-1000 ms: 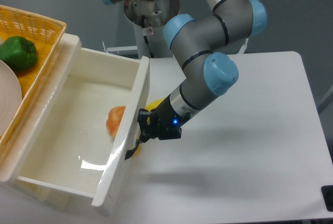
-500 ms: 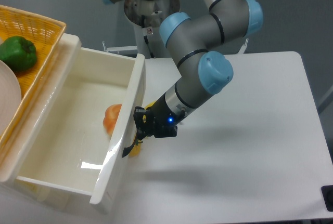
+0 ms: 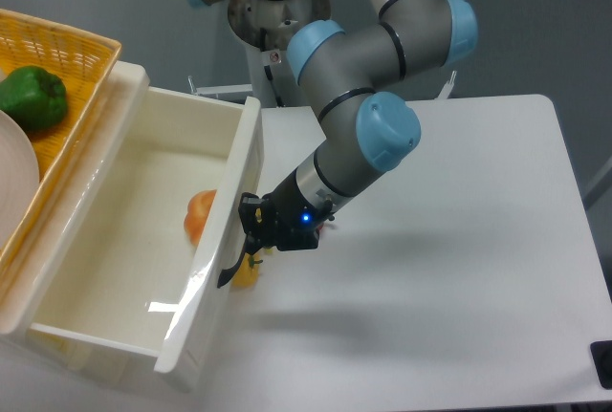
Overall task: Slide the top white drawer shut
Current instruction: 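Push the white drawer inward into the cabinet with the gripper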
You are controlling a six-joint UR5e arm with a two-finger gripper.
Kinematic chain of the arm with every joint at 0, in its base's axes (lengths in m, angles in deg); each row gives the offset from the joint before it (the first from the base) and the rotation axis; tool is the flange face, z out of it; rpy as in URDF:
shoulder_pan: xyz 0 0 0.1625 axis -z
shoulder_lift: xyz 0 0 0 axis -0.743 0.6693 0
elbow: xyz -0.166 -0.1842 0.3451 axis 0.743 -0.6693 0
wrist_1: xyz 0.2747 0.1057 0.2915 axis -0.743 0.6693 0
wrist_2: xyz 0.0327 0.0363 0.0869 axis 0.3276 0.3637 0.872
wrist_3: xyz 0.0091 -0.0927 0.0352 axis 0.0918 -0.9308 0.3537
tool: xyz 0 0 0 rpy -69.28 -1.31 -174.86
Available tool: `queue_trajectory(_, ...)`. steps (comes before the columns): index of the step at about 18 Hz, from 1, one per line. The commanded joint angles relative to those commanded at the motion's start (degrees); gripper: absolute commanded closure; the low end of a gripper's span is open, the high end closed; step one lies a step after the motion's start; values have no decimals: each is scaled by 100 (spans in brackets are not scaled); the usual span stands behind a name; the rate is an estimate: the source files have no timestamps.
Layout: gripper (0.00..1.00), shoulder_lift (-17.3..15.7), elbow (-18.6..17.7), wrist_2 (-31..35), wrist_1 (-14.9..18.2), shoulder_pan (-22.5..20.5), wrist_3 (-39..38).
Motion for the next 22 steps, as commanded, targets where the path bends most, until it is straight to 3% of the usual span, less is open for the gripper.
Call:
queue_trajectory(14, 100, -9, -26, 0, 70, 228, -97)
queue_trajectory(22, 100, -175, -184, -9, 97, 395, -106)
